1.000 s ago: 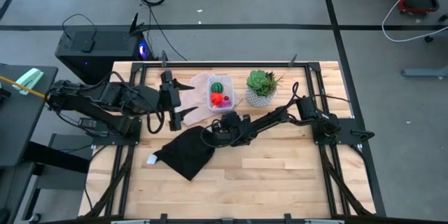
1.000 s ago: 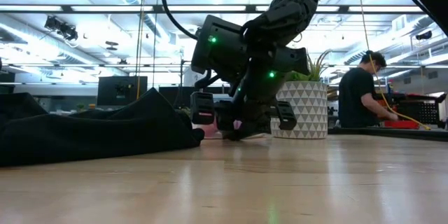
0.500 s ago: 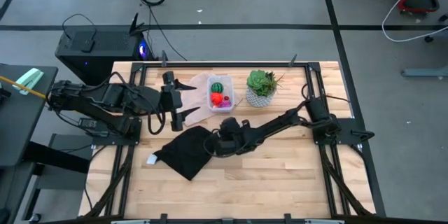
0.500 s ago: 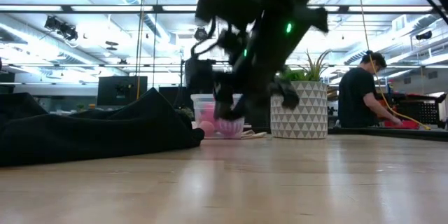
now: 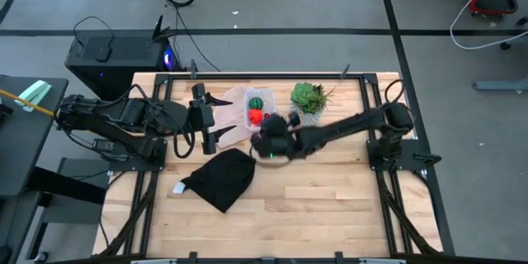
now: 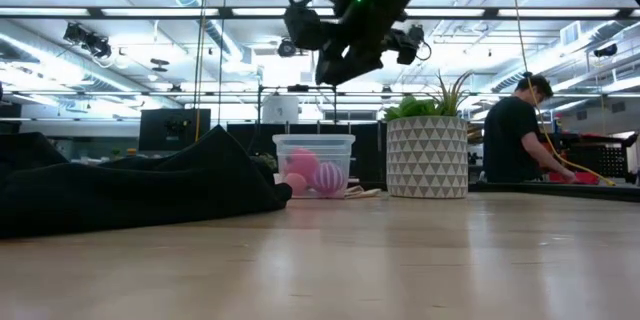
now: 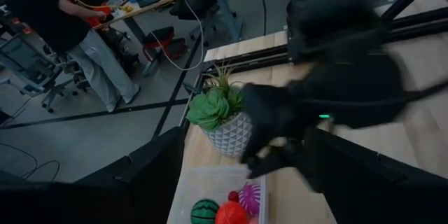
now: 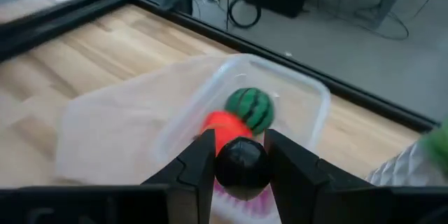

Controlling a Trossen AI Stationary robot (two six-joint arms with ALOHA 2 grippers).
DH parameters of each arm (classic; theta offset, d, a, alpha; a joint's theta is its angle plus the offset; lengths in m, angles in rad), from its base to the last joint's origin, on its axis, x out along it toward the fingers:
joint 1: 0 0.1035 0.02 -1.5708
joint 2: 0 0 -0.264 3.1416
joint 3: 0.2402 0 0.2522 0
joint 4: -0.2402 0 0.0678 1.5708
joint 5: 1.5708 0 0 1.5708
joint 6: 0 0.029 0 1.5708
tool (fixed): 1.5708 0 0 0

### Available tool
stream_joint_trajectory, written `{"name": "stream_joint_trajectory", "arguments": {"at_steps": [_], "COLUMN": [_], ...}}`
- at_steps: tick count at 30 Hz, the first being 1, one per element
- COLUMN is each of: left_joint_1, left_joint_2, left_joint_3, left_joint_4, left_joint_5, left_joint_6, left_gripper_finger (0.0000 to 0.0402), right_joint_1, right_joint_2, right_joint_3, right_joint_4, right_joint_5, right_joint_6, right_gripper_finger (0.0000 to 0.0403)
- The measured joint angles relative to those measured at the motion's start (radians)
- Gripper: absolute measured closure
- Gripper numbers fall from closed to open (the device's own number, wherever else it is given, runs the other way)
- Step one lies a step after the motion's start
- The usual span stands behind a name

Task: Pick and placing Produce into tupperware
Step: Put the plum into the transparent bin

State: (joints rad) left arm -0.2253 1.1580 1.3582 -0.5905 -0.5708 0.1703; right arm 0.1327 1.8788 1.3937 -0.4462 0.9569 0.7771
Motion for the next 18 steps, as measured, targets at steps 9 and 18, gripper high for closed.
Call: {"name": "stream_joint_trajectory", "arguments": {"at_steps": [9,18], "left_joint_1": [0.000,0.000], "left_joint_2": [0.000,0.000], "left_joint_3": [0.000,0.000], "left_joint_4": [0.017,0.018], "left_joint_5": [0.000,-0.001], "left_joint_6": [0.002,0.002], "left_gripper_finger": [0.0099,0.0099], "right_joint_1": [-0.218,-0.316], "right_joint_2": [-0.017,-0.009], "right_joint_3": [0.001,0.000], "right_joint_4": [0.109,0.251], "right_joint_5": [-0.240,-0.392], "right_joint_6": [-0.200,-0.337], "right_gripper_finger": [0.0282,0.0282]}}
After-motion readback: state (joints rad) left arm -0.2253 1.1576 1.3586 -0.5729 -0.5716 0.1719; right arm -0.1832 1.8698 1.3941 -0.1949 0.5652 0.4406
